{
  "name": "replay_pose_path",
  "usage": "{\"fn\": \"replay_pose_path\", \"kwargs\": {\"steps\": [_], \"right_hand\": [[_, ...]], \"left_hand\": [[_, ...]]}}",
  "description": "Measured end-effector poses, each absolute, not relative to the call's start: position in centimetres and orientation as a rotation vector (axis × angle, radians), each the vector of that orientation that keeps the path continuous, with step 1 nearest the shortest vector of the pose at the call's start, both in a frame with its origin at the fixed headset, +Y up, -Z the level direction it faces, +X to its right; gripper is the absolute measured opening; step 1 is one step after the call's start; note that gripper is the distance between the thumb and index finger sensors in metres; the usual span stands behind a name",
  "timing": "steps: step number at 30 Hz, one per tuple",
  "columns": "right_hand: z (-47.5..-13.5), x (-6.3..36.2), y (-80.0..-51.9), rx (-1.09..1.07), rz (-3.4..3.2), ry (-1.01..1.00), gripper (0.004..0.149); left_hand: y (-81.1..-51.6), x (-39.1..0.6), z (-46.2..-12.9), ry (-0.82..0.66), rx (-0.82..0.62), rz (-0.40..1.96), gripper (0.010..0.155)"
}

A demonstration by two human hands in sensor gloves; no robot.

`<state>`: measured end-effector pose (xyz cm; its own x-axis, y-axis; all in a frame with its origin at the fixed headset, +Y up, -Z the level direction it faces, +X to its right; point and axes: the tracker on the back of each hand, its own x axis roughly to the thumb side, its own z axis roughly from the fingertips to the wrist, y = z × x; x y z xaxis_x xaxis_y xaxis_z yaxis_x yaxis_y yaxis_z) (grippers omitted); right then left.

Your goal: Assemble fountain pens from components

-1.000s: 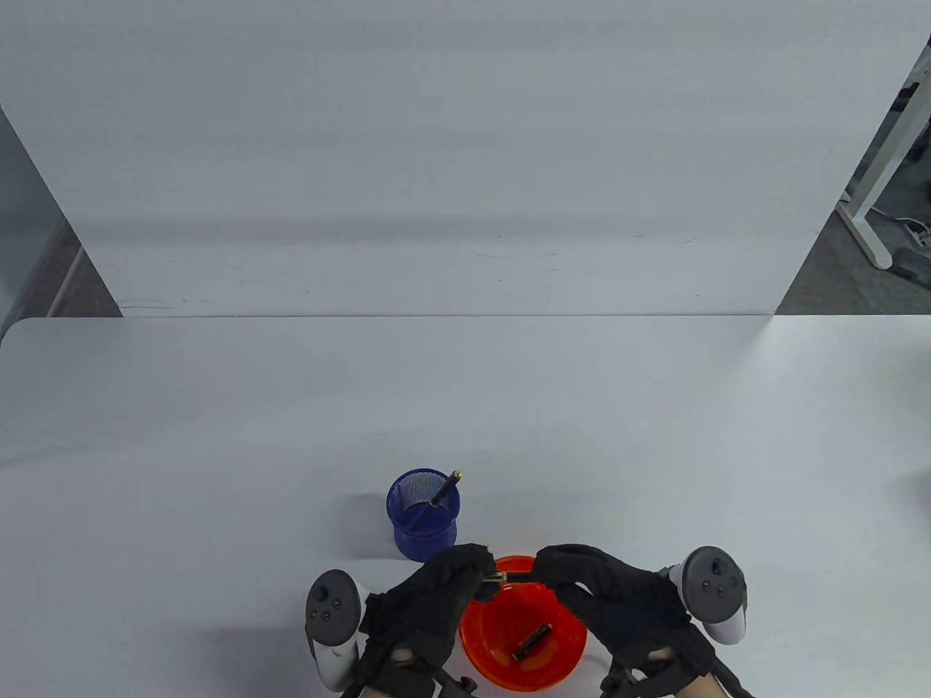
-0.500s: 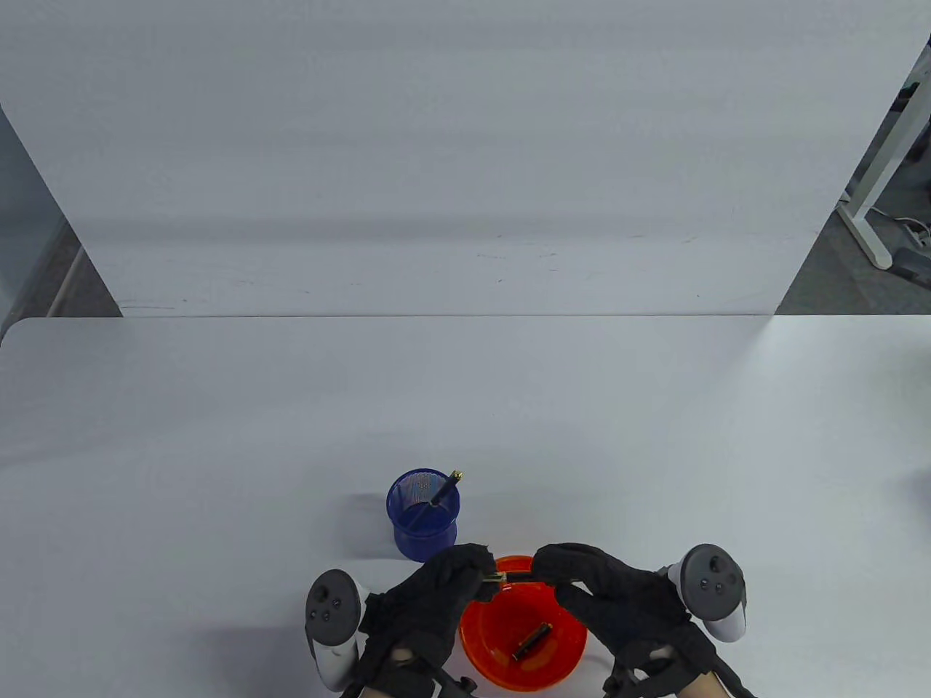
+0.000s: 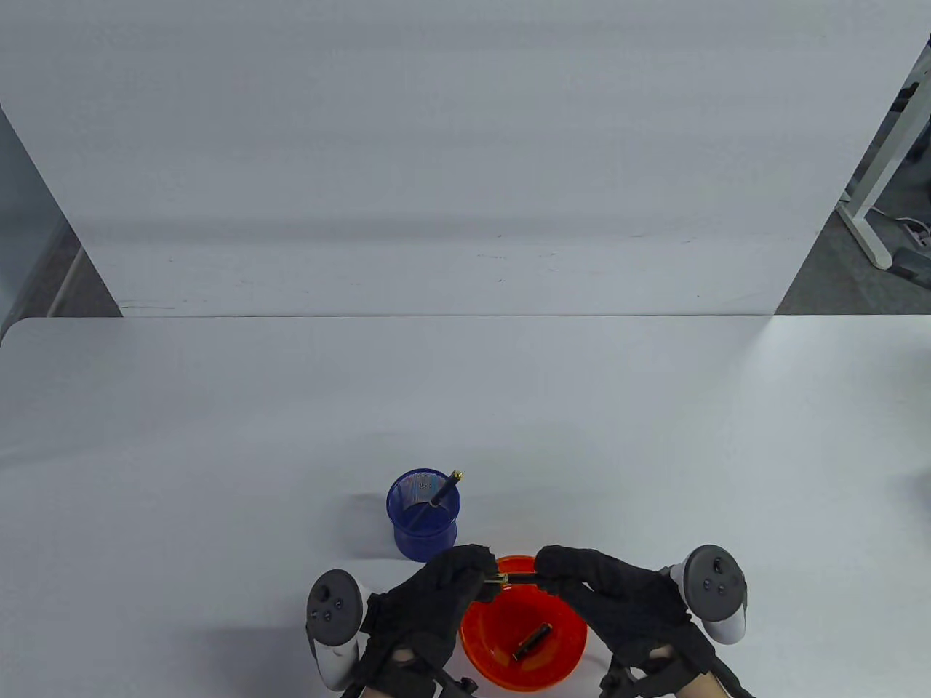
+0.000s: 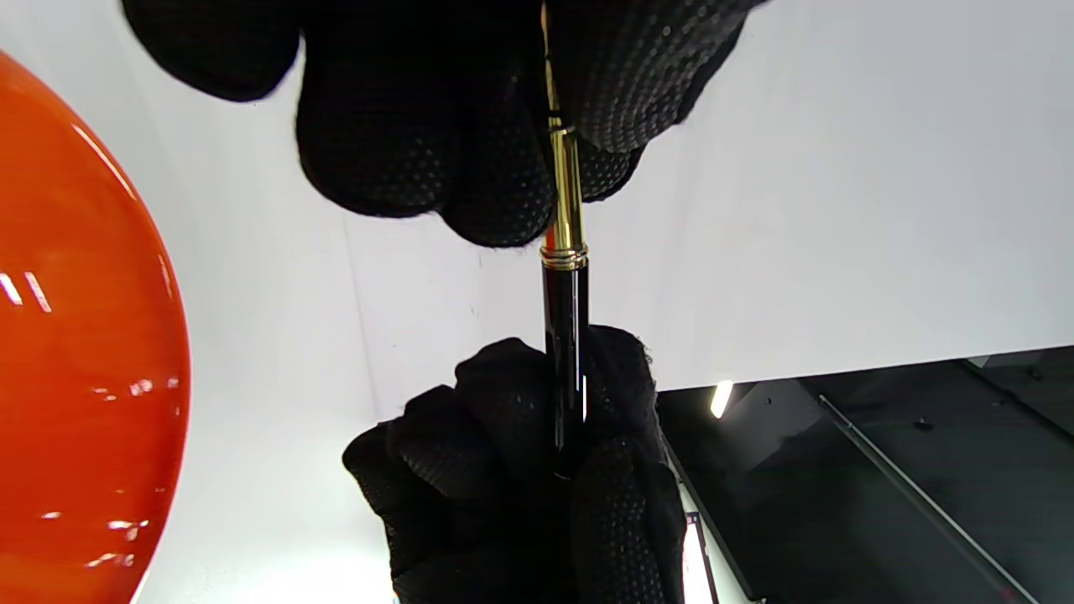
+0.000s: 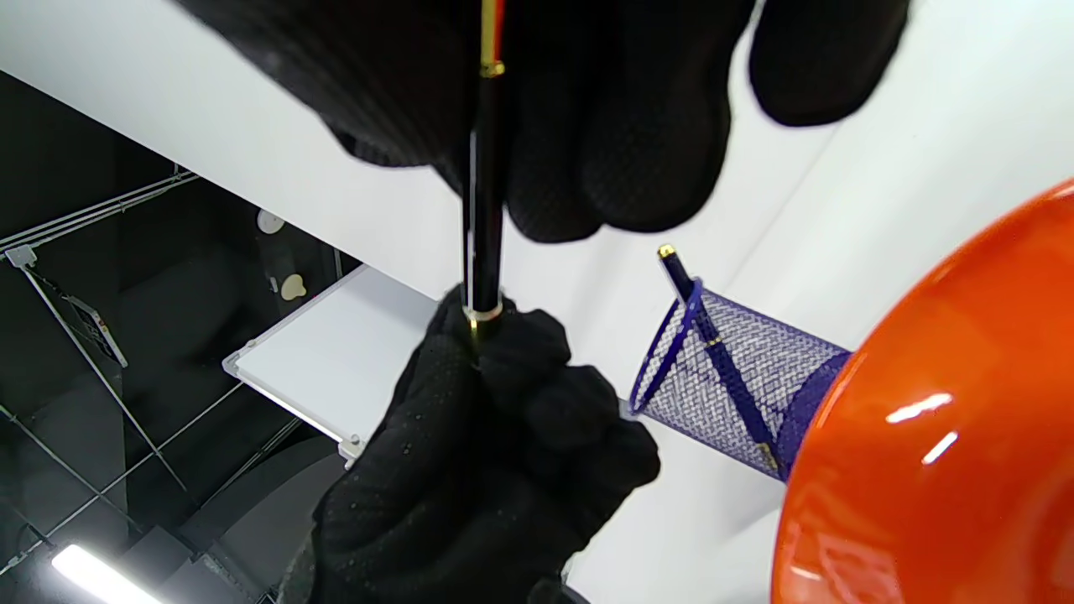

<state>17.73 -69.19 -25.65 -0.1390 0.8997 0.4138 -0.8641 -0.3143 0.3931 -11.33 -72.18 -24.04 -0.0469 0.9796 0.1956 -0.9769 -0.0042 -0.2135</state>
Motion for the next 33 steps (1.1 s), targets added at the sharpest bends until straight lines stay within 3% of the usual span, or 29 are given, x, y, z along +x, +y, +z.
{"fn": "replay_pose_path", "kwargs": {"steps": [7,18,24,33], "right_hand": [[-25.62,17.76,-69.05,0.704,1.769,0.057,0.043],[-25.67,17.81,-69.23,0.694,1.751,0.059,0.048],[-25.58,17.81,-69.08,0.701,1.766,0.045,0.041],[-25.67,17.86,-69.27,0.681,1.751,0.045,0.045]], "left_hand": [[-72.14,-11.39,-24.08,-0.332,-0.002,1.573,0.039],[-72.1,-11.39,-24.08,-0.333,-0.002,1.571,0.039],[-72.15,-11.46,-24.11,-0.331,-0.001,1.573,0.039],[-72.16,-11.37,-24.04,-0.33,-0.01,1.583,0.039]]}}
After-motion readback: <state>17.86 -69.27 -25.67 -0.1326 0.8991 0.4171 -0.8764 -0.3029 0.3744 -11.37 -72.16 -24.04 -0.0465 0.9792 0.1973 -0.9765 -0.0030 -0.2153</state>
